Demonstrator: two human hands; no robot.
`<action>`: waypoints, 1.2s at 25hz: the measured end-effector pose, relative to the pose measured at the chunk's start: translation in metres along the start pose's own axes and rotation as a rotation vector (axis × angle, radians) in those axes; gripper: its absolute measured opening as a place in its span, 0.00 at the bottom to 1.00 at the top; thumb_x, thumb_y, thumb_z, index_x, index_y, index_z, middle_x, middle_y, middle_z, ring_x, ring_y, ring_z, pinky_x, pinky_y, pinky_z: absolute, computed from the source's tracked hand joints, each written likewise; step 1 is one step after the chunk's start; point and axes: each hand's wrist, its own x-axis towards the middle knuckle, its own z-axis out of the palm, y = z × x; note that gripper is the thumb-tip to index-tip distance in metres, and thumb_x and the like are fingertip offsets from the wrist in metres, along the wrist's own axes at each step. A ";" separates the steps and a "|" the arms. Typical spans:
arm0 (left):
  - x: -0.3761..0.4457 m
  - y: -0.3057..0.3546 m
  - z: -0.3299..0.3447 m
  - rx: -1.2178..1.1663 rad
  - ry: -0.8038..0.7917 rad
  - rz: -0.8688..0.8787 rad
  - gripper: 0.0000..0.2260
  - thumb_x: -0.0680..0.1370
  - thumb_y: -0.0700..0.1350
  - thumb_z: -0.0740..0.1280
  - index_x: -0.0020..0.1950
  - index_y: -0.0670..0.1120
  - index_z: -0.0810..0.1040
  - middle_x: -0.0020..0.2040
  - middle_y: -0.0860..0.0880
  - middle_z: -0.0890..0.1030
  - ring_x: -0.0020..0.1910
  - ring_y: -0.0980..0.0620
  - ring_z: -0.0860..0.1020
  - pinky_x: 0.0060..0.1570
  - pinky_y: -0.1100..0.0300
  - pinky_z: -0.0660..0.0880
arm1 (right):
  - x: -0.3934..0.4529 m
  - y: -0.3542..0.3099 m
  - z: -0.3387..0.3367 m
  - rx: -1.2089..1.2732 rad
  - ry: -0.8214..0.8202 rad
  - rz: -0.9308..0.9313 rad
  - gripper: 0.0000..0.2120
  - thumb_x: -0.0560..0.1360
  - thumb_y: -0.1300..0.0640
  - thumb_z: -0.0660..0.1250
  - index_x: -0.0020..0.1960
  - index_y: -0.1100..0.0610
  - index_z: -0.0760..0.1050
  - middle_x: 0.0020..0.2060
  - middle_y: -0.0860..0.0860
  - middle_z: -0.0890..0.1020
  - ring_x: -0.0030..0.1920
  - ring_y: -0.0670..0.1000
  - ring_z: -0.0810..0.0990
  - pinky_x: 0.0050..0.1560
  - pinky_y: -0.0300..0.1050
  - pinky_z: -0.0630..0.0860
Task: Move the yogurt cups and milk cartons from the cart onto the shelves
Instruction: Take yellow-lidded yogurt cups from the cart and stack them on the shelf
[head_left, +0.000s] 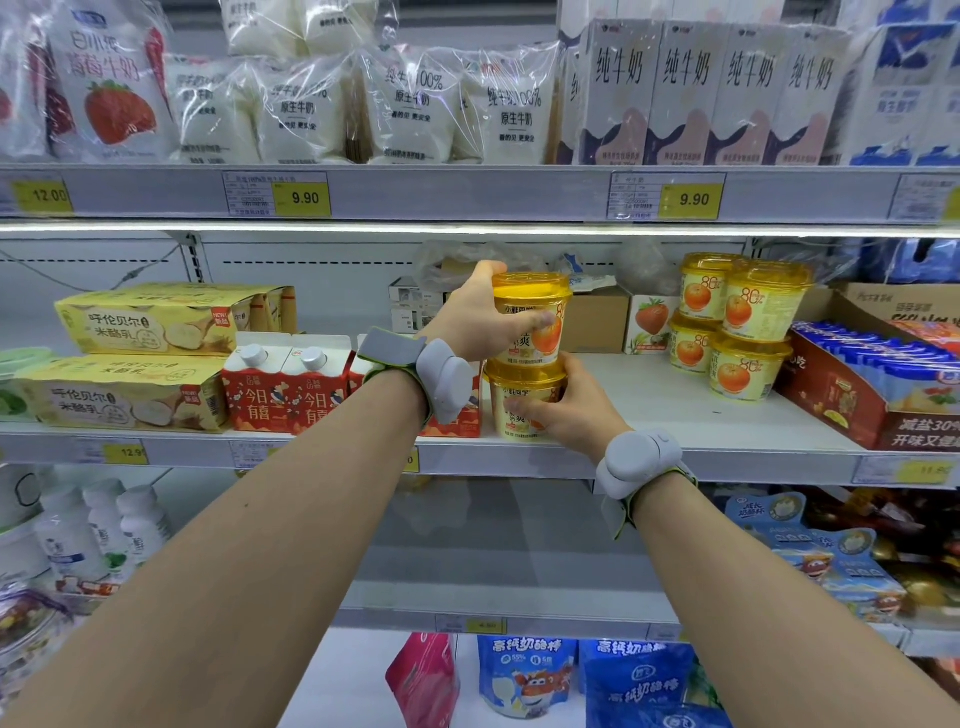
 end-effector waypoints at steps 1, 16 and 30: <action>0.000 -0.001 0.000 0.000 -0.003 0.003 0.41 0.75 0.56 0.75 0.80 0.47 0.57 0.71 0.45 0.73 0.66 0.44 0.76 0.62 0.47 0.79 | 0.001 0.000 0.000 -0.006 -0.007 0.003 0.36 0.69 0.52 0.80 0.71 0.49 0.66 0.62 0.47 0.79 0.61 0.51 0.79 0.64 0.54 0.77; -0.020 0.001 0.004 0.061 0.026 0.023 0.53 0.72 0.64 0.74 0.83 0.49 0.43 0.81 0.42 0.58 0.77 0.41 0.64 0.71 0.42 0.71 | -0.005 -0.002 -0.001 -0.072 -0.018 0.050 0.45 0.68 0.50 0.81 0.76 0.48 0.59 0.65 0.47 0.78 0.65 0.53 0.78 0.67 0.55 0.75; -0.119 0.070 0.143 0.309 0.175 0.697 0.16 0.76 0.44 0.65 0.62 0.41 0.76 0.58 0.44 0.78 0.57 0.42 0.76 0.53 0.46 0.75 | -0.140 0.019 -0.149 -0.429 0.332 -0.161 0.14 0.73 0.67 0.63 0.55 0.60 0.82 0.50 0.54 0.85 0.53 0.51 0.83 0.57 0.45 0.78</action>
